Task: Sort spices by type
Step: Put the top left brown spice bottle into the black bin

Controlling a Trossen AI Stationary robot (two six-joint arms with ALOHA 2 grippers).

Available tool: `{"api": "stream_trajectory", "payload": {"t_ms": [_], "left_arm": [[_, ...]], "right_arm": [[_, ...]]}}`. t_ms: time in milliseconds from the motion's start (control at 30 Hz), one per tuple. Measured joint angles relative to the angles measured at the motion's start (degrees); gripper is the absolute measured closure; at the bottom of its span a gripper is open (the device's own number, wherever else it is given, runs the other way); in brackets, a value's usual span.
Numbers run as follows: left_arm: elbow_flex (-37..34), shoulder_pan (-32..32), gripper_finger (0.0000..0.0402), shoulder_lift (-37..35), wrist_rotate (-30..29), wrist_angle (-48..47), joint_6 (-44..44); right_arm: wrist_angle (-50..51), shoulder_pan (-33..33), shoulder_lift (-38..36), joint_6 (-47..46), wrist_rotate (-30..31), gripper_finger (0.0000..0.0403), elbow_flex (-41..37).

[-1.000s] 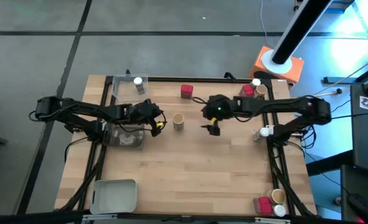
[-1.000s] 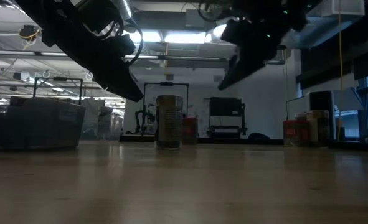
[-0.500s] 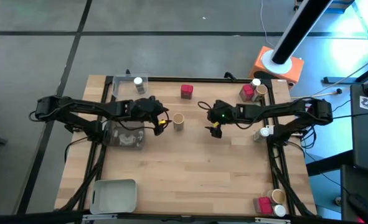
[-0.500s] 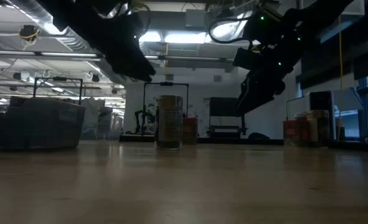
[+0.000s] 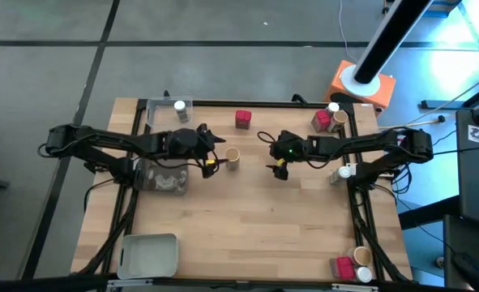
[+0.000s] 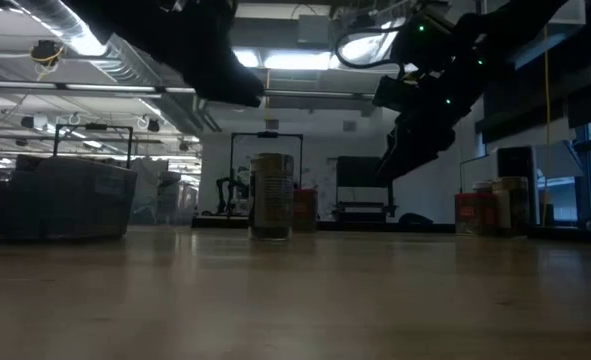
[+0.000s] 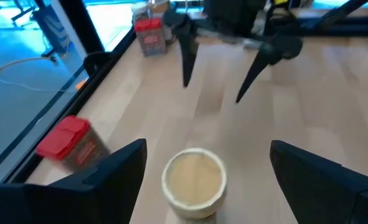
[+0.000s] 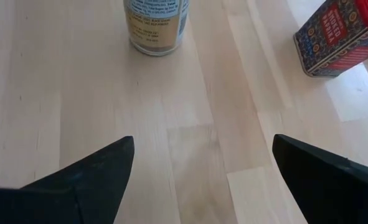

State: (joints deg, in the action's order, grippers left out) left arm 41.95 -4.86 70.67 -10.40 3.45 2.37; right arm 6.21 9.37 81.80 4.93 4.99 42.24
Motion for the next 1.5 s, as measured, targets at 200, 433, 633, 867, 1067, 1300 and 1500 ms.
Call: {"api": "stream_trajectory", "payload": {"t_ms": [200, 433, 633, 867, 1067, 1300, 1500], "left_arm": [[-0.02, 0.04, 0.0078, 4.34, -0.06, 5.84, -2.05], [-0.09, 0.09, 0.0078, 12.46, -3.5, 10.15, -2.19], [-0.11, -0.17, 0.0078, 14.59, -5.28, 10.85, -2.16], [-0.13, -0.22, 0.0078, 16.58, -2.83, 10.98, -2.97], [0.04, -1.19, 0.0078, 17.83, -3.0, 11.55, -2.53], [0.03, -2.04, 0.0078, 16.71, -2.85, 10.38, -2.99], [0.35, -1.94, 0.0078, 14.54, -2.7, 10.46, -3.09]], "right_arm": [[-0.38, 0.02, 0.0, 0.0, -0.01, 0.0022, 0.02], [-0.73, 0.02, 0.0, 0.21, -0.01, 0.0022, 0.02], [-0.74, 0.02, 0.0, 0.27, -0.02, 0.0022, 0.02], [-1.88, 0.02, 0.29, 1.0, -0.02, 0.0022, 0.03], [-2.55, 0.02, 0.96, 1.2, -0.02, 0.0022, 0.09], [-3.01, 0.02, 0.96, 1.27, -0.02, 0.0022, 0.09], [-2.97, 0.02, 0.96, 1.36, -0.02, 0.0022, 0.09]]}}
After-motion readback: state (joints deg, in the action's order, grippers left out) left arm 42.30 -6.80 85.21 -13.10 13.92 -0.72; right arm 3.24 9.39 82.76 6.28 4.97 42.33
